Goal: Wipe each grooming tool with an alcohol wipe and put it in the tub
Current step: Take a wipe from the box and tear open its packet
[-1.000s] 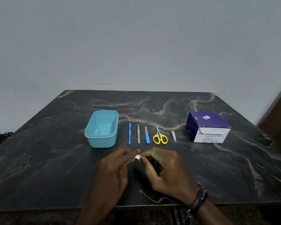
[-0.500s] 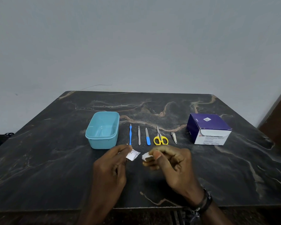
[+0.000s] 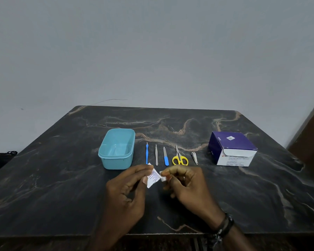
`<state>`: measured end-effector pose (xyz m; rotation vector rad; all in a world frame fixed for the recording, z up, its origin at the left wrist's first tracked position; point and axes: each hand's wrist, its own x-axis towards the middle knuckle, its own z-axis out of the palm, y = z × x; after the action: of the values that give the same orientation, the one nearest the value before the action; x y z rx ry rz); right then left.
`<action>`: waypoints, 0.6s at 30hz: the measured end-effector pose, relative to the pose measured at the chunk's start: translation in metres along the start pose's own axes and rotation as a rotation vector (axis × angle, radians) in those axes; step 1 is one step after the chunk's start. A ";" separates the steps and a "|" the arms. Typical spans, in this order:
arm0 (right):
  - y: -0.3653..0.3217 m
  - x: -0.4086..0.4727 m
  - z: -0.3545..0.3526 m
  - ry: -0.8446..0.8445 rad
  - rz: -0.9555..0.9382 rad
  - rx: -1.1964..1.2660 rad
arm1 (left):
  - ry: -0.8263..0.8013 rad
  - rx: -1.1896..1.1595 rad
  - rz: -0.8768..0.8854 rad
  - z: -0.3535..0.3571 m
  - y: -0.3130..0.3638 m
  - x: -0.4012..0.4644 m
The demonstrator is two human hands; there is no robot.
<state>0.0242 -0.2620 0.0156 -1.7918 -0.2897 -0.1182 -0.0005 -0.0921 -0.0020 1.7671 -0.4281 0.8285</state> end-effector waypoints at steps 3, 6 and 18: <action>-0.007 -0.001 -0.001 -0.104 0.039 -0.011 | -0.012 -0.003 -0.023 0.001 0.000 -0.001; -0.013 0.000 -0.001 -0.157 0.048 -0.022 | -0.024 -0.021 -0.039 0.001 0.001 0.000; -0.058 0.104 -0.076 0.014 -0.046 -0.645 | -0.042 0.035 -0.066 0.000 0.004 0.001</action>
<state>0.1147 -0.3093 0.1129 -2.4221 -0.3027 -0.2805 -0.0026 -0.0937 0.0015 1.8244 -0.3829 0.7577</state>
